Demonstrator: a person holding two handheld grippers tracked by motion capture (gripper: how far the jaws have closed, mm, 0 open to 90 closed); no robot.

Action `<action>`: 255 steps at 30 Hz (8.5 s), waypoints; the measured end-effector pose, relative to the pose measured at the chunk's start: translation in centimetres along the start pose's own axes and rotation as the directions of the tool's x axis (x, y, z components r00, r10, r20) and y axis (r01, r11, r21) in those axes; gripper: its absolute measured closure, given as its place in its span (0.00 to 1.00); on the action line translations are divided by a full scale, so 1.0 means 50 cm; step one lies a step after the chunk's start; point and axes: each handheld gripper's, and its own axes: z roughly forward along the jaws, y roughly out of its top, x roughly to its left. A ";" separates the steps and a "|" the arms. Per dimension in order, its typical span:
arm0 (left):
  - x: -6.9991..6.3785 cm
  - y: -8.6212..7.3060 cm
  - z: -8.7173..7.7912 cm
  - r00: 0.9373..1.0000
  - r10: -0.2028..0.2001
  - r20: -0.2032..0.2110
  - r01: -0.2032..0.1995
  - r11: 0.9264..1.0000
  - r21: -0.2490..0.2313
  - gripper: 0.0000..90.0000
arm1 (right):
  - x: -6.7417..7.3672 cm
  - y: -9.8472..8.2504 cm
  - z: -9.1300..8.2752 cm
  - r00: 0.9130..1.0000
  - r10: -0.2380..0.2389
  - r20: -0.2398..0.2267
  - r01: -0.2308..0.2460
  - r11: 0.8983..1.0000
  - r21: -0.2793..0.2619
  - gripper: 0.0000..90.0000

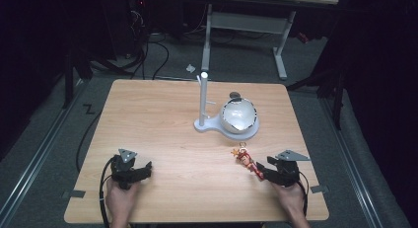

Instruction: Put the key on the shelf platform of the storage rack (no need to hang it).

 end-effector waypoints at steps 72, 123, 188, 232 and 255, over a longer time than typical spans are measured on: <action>0.000 0.000 0.000 1.000 0.001 -0.001 -0.001 1.000 -0.001 0.18 | 0.035 0.042 0.058 0.985 -0.166 -0.036 0.167 0.985 0.032 0.73; 0.000 0.000 0.000 1.000 -0.002 -0.001 0.002 1.000 0.000 0.18 | -0.058 0.174 -0.147 0.995 -0.079 -0.060 0.065 0.975 -0.214 0.74; 0.000 0.000 0.000 1.000 -0.003 0.000 0.003 1.000 0.001 0.18 | -0.075 0.354 -0.010 0.993 -0.075 -0.090 0.056 0.979 -0.193 0.74; 0.002 0.001 0.000 1.000 0.014 0.008 -0.014 1.000 0.003 0.18 | -0.040 0.306 0.156 0.989 -0.063 -0.136 0.062 0.998 -0.015 0.73; 0.002 0.001 0.000 1.000 0.012 0.005 -0.012 1.000 0.001 0.18 | -0.041 0.298 0.176 0.993 -0.050 -0.109 0.052 0.999 0.010 0.65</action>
